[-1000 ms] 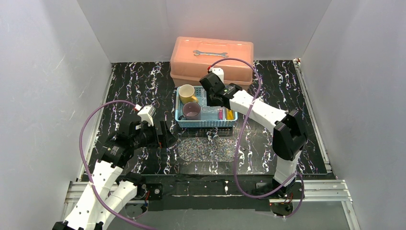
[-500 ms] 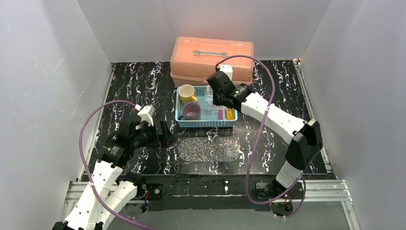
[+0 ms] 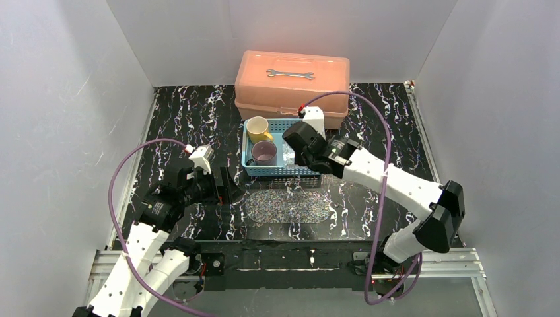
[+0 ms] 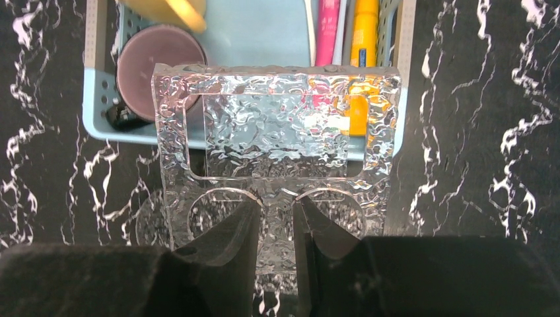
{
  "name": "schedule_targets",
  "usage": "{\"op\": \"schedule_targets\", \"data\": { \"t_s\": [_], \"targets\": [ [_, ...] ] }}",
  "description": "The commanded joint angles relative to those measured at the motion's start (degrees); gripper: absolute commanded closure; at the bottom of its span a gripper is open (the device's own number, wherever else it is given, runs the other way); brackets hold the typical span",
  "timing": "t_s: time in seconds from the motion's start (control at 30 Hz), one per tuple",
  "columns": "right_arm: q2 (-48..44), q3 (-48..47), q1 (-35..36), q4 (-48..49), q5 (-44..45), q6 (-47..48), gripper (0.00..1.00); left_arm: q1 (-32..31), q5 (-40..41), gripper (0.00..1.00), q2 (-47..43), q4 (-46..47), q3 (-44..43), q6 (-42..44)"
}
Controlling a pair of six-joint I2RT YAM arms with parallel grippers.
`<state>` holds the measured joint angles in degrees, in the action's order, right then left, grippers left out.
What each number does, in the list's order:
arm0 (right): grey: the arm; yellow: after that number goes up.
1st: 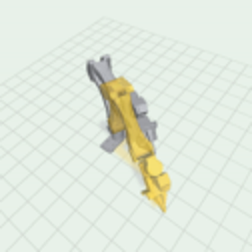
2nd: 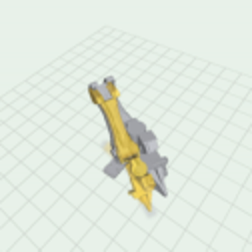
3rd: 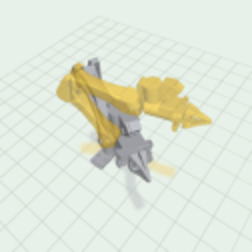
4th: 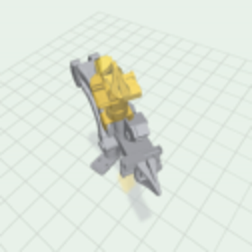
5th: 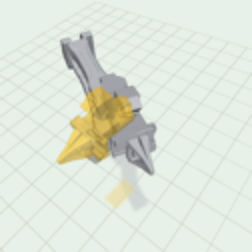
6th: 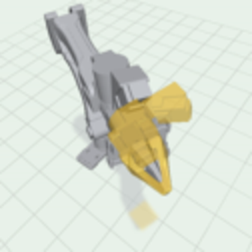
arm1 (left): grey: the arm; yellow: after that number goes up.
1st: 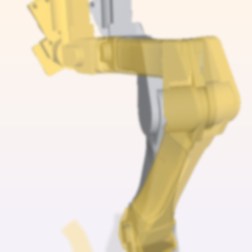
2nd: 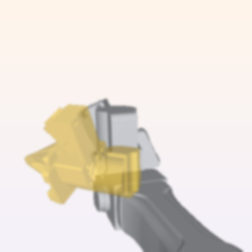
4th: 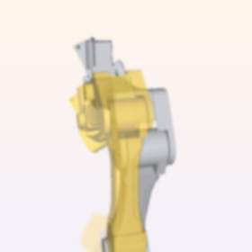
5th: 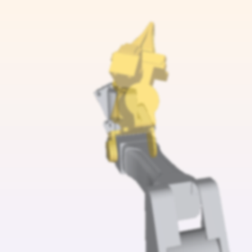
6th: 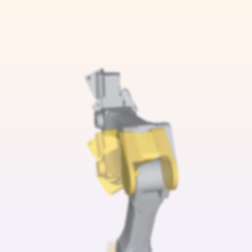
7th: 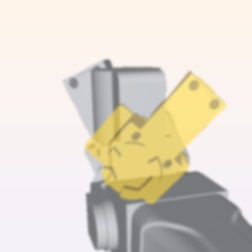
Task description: Prepare toiletry sets of a toothbrush and toothpaste on the tray
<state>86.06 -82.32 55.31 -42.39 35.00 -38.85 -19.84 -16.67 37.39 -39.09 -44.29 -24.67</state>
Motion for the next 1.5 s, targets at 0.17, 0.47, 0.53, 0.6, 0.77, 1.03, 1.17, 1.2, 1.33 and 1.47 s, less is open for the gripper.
{"op": "schedule_targets", "data": {
  "t_s": [0.17, 0.47, 0.53, 0.6, 0.77, 1.03, 1.17, 1.2, 1.33, 1.47],
  "targets": [
    [-4.30, 4.17, 9.42, -4.89, 8.46, -11.51, 0.99, -0.07, 1.15, 0.01, -1.29, -1.24, 0.26, 0.06],
    [-1.81, 7.50, 16.89, -6.73, 9.44, -19.26, 0.99, -1.10, 2.13, 0.01, -2.48, -1.58, 0.26, -0.25],
    [-0.49, 7.86, 17.94, -7.83, 9.26, -21.13, 0.99, -1.44, 2.48, 0.01, -2.77, -1.67, 0.26, -0.34],
    [0.40, 8.04, 18.69, -8.40, 9.14, -22.73, 0.99, -1.96, 3.04, 0.01, -3.03, -1.77, 0.26, -0.45],
    [1.58, 9.57, 19.39, -7.66, 7.99, -25.03, 0.99, -3.31, 4.14, 0.01, -3.48, -2.12, 0.17, -0.69],
    [2.69, 13.14, 19.65, -6.21, 6.77, -28.69, 0.99, -4.39, 5.15, 0.01, -3.71, -2.39, 0.08, -0.87],
    [3.33, 14.34, 19.71, -5.30, 6.55, -30.75, 0.99, -4.47, 5.23, 0.01, -3.65, -2.39, 0.08, -0.91],
    [3.55, 14.67, 19.74, -5.11, 6.38, -31.30, 0.99, -4.52, 5.24, 0.01, -3.65, -2.39, 0.11, -0.91],
    [4.96, 14.75, 19.84, -4.47, 6.02, -31.72, 0.99, -4.60, 5.33, 0.01, -3.68, -2.39, 0.08, -0.91],
    [5.98, 14.47, 19.95, -4.04, 5.84, -31.85, 0.99, -4.69, 5.33, 0.00, -3.66, -2.45, 0.08, -0.91]
  ]
}}
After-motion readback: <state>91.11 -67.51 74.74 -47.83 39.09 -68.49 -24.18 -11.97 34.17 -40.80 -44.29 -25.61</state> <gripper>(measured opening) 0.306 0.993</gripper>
